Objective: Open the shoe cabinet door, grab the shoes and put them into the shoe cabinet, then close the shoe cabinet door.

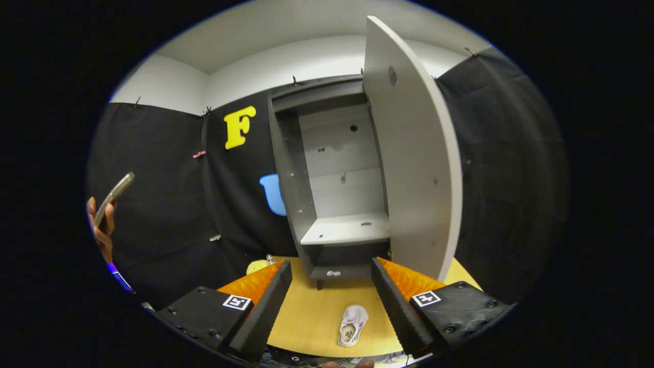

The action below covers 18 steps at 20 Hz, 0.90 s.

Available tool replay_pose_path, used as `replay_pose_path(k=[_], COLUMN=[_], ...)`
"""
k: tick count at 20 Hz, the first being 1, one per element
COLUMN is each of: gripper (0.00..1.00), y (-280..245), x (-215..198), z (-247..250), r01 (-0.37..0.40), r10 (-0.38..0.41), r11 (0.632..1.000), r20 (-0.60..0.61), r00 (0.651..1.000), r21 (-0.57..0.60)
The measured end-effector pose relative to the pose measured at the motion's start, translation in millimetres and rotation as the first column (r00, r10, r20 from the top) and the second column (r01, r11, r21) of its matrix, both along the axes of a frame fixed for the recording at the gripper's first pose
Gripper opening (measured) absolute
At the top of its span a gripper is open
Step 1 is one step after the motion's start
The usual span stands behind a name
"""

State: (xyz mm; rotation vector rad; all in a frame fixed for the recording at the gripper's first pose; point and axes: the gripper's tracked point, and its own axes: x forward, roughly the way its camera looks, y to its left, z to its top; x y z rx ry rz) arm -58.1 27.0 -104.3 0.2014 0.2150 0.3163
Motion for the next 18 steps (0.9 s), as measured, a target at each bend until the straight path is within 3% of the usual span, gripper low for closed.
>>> replay_pose_path(k=[7, 14, 18], gripper=[0.99, 0.99, 0.99], y=[46.9, 59.7, 59.4], x=[27.8, 35.7, 40.2], z=[-160.5, -300.5, -351.7], r01=[-0.013, -0.026, -0.023], r10=[-0.020, -0.062, -0.080], r11=[0.993, 0.984, 0.983], r20=[-0.273, -0.477, -0.534], r00=[0.962, 0.877, 0.842], r21=[-0.117, -0.176, -0.183])
